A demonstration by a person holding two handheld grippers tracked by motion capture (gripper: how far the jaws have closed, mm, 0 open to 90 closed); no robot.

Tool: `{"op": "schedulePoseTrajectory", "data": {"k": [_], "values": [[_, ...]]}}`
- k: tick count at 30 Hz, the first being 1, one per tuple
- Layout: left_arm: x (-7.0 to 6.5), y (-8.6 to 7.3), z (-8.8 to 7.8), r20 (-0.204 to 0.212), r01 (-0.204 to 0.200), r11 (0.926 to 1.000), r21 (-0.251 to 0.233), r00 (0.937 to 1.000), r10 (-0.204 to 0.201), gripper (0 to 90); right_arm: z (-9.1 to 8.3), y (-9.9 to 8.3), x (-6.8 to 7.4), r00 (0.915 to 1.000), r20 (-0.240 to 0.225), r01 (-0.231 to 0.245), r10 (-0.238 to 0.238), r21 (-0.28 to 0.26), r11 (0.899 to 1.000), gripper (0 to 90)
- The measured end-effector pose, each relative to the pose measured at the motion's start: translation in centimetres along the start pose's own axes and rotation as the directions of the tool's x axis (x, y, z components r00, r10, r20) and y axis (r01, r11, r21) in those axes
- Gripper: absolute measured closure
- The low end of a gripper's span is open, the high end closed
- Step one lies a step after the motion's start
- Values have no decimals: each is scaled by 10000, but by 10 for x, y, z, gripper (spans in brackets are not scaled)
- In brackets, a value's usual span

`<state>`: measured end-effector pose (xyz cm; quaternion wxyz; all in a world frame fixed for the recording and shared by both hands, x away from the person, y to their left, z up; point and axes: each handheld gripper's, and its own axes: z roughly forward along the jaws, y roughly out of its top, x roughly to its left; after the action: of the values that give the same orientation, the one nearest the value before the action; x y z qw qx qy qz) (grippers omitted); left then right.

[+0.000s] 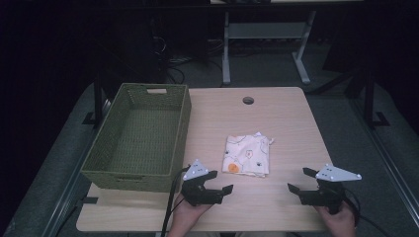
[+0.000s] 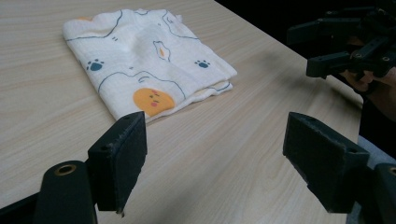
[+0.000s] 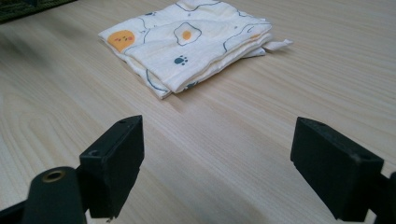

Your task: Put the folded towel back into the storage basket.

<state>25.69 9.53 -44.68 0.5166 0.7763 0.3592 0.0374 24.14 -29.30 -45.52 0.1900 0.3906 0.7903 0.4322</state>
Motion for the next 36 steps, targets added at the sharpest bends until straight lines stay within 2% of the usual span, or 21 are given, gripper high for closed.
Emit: {"op": "schedulePoseTrajectory", "data": {"k": [7,10,13,18,24,26,27,36], "values": [[0,3,1,232,361,9993,-24,9991,-360,214,0,0,1,9999,22,-130,130,-39,9999,171],[-1,8,5,219,311,9995,99,9993,-313,214,0,1,2,9999,58,-100,100,-20,9999,171],[0,17,10,262,469,9989,22,9986,-470,214,1,0,2,9999,83,-116,116,-10,9999,171],[2,34,26,251,574,9983,79,9980,-575,215,0,0,1,9999,26,-166,166,-38,9999,171],[4,48,51,1,582,9969,521,9983,-583,216,-2,0,0,9998,-17,-186,186,-152,9997,171],[7,54,61,40,835,9948,580,9965,-839,218,-2,0,0,9998,-39,-182,181,-176,9997,171],[10,58,68,-104,849,9941,678,9964,-844,226,-3,1,1,9999,-53,-145,144,-211,9997,171],[17,74,96,-528,1138,9885,994,9926,-1089,248,-4,1,0,9997,-130,-216,212,-307,9993,171]]}}
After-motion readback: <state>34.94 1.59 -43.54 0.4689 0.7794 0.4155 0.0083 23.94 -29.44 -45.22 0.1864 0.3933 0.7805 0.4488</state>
